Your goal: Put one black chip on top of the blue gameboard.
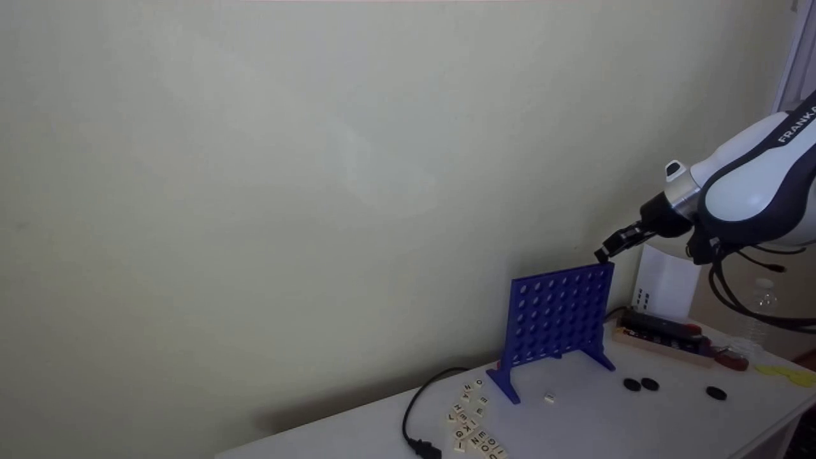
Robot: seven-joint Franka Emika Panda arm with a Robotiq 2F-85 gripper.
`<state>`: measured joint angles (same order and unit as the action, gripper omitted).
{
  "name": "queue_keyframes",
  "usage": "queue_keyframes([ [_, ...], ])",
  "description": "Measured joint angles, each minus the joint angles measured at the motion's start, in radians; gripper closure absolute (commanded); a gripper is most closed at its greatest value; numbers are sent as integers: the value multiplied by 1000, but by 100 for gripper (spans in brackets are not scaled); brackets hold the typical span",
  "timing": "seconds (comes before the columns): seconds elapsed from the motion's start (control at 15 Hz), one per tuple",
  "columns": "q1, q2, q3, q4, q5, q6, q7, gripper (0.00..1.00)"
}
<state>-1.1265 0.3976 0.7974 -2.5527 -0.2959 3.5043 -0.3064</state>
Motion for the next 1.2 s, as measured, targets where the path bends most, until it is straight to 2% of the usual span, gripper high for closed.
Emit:
queue_keyframes([
  [1.2,83,0,-76,20,6,-19,0,88],
])
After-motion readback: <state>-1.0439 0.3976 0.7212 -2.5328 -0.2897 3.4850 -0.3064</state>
